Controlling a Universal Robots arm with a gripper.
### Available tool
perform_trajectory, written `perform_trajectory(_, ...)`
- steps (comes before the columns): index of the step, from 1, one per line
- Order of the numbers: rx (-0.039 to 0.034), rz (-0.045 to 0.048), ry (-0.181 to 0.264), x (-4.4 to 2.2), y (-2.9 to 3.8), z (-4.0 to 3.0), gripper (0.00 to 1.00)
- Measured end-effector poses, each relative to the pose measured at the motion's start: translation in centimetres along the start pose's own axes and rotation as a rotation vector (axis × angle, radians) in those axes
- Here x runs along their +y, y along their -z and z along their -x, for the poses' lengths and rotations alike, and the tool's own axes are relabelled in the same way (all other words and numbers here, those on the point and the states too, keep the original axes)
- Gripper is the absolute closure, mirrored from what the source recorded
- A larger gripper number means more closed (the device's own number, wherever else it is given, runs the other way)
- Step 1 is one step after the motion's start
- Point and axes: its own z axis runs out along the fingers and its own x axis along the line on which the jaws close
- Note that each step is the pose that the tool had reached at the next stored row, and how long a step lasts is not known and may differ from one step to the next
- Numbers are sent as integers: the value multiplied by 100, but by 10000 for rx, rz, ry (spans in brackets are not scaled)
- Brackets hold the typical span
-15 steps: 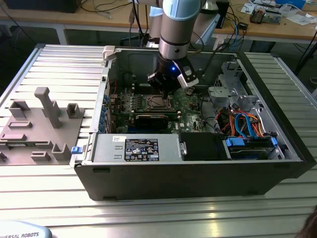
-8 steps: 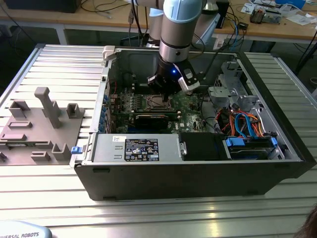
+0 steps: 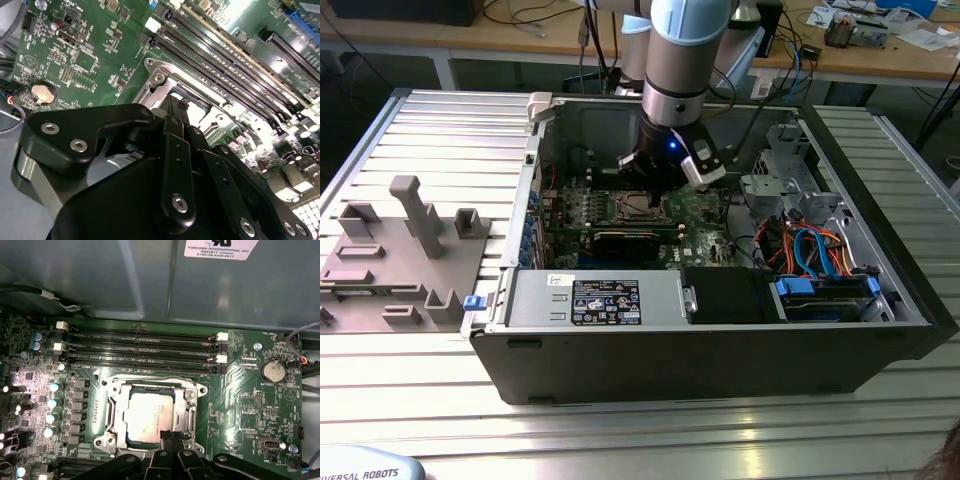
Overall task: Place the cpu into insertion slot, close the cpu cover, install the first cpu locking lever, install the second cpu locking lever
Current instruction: 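Install the first cpu locking lever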
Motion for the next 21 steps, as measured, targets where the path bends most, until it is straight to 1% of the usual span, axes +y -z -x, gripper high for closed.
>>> perform_trajectory(3,0,1,0,-15,29,-1,89)
perform_trajectory(5,1,-1,0,-37,64,-3,89)
perform_trajectory(12,0,0,0,-68,106,-6,89)
perform_trajectory(15,1,-1,0,-84,129,-8,89)
perform_trajectory(18,1,0,0,-112,167,-10,89)
perform_trajectory(21,0,0,0,-122,182,-11,89)
